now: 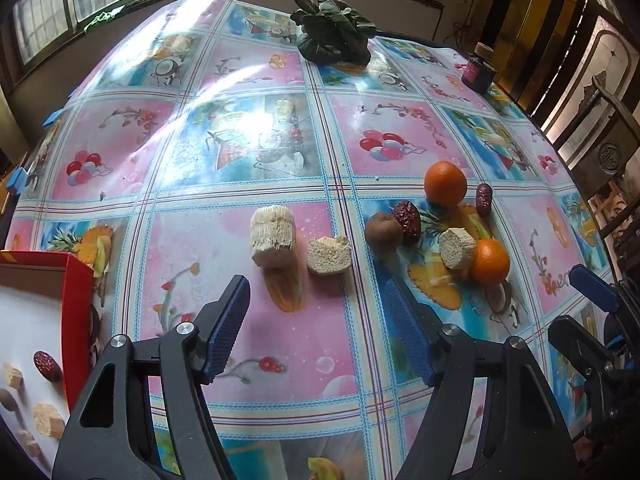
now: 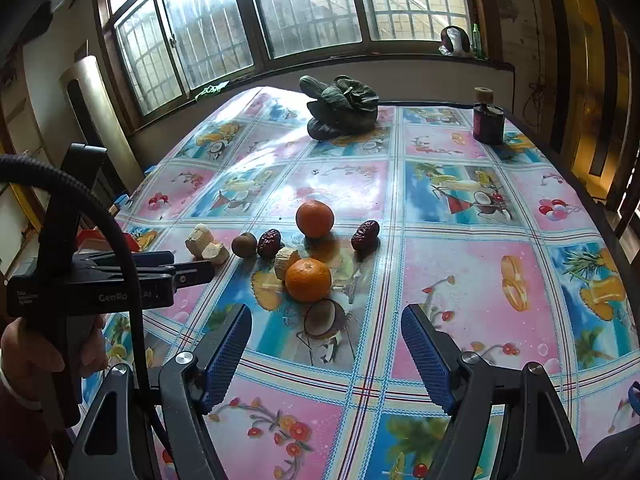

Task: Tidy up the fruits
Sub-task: 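Move both tools back over the table toward the remaining items, then grasp a round cake with the left tool while the right tool grasps an orange, then carry the cake and orange into the tray, lowering them inside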

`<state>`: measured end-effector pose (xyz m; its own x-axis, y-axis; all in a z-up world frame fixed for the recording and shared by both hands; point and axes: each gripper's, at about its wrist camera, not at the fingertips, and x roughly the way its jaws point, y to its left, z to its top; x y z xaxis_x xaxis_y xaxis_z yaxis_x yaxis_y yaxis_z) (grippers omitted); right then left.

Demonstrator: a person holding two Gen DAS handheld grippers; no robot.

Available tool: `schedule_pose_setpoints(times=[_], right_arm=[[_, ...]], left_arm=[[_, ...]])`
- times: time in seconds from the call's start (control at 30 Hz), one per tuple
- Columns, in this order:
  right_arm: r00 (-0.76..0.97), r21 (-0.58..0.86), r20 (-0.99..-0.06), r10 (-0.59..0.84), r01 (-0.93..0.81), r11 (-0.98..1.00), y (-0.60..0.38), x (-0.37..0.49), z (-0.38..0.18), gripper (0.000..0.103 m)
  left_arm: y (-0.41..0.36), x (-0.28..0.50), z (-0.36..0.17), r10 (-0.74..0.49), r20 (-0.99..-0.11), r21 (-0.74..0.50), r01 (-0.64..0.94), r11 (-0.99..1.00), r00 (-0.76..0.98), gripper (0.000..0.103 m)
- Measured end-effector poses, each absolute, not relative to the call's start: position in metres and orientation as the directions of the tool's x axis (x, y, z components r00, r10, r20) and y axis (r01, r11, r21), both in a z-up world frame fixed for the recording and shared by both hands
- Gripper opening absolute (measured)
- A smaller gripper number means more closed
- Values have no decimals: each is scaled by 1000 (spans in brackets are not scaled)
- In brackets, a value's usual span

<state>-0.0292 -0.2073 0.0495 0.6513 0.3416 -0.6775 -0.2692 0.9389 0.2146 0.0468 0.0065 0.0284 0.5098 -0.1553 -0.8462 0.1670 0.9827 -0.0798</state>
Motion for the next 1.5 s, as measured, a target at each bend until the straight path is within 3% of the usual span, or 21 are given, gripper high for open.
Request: schedule_pose_setpoints(times=[0.23, 0.37, 0.5, 0.7, 0.77, 0.83, 0.87, 0.93, 1.5], right_arm=[[638, 219, -688, 345, -271, 937, -206, -23, 47, 76], [631, 210, -696, 344, -279, 937, -203, -18, 46, 76], [616, 199, -711, 338, -285, 938, -196, -10, 41, 74], [583, 145, -748, 315, -321, 936, -177, 9, 32, 60], [574, 124, -760, 303, -330, 936, -171, 16, 28, 50], [562, 128, -766, 313, -344, 930, -167, 21, 25, 33], [565, 130, -763, 313, -341, 931, -167, 22, 24, 32], [569, 120, -764, 303, -336, 934, -167, 18, 25, 32], [601, 177, -726, 334, -307, 935, -172, -27, 44, 32]], left_arm=[[-2, 63, 19, -127, -851, -44, 172, 984, 510, 66], [0, 68, 18, -103, -848, -15, 172, 985, 519, 51], [2, 70, 18, -115, -849, -28, 174, 984, 515, 50], [1, 70, 18, -120, -847, -26, 185, 982, 518, 50], [2, 71, 19, -126, -847, -34, 182, 983, 516, 50], [3, 70, 19, -133, -846, -41, 186, 982, 516, 48], [4, 68, 19, -128, -845, -36, 184, 982, 520, 38], [7, 65, 20, -146, -846, -49, 197, 979, 513, 26], [36, 2, 39, -132, -835, -49, 167, 985, 535, 26]])
